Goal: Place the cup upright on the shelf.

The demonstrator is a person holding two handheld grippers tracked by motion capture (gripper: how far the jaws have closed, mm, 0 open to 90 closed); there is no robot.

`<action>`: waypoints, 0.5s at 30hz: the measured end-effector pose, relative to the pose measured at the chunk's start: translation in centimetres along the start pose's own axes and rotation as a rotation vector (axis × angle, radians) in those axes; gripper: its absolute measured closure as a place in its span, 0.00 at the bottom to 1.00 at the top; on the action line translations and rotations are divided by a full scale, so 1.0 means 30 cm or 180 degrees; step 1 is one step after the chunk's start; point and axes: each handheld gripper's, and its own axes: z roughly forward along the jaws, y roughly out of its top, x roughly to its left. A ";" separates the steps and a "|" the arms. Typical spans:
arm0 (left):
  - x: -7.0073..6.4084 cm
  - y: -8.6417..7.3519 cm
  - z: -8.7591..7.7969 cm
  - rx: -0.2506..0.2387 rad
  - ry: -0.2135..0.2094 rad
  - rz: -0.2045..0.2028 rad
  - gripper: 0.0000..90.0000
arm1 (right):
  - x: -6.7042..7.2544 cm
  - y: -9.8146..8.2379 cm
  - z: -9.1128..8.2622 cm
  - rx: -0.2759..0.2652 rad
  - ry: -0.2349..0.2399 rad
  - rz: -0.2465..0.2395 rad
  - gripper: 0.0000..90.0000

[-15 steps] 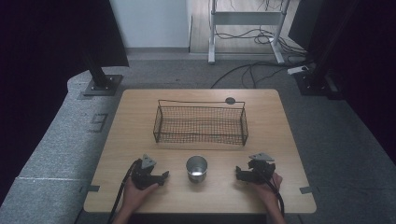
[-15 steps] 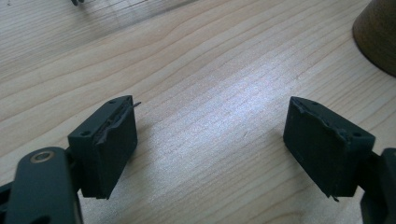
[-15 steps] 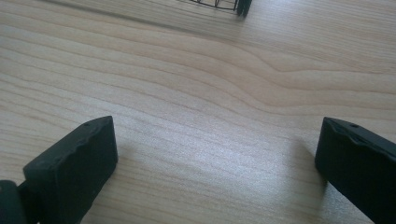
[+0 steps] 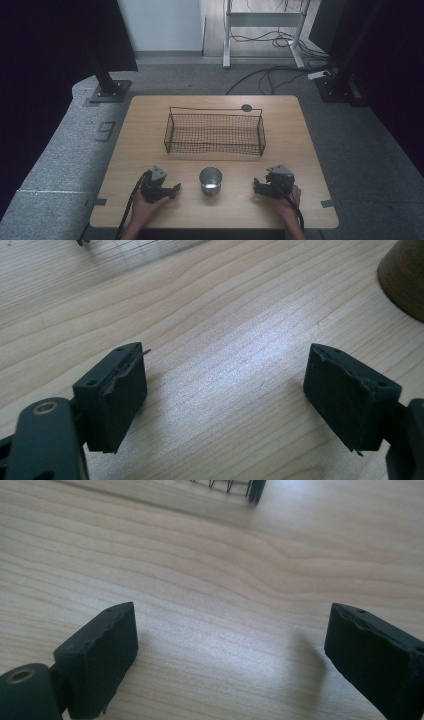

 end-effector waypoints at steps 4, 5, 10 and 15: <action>0.000 0.000 0.000 0.0000 0.0000 0.0000 0.19 | 0.007 0.009 -0.022 -0.0123 0.0150 0.0002 0.09; 0.000 0.000 0.000 0.0000 0.0000 -0.0002 0.19 | 0.009 0.010 -0.027 -0.0142 0.0187 0.0007 0.10; 0.000 0.000 0.000 0.0000 0.0001 0.0000 0.19 | 0.023 0.016 -0.052 -0.0231 0.0327 0.0010 0.11; 0.000 0.000 0.000 0.0000 0.0000 0.0000 0.19 | 0.040 0.026 -0.073 -0.0281 0.0431 -0.0004 0.12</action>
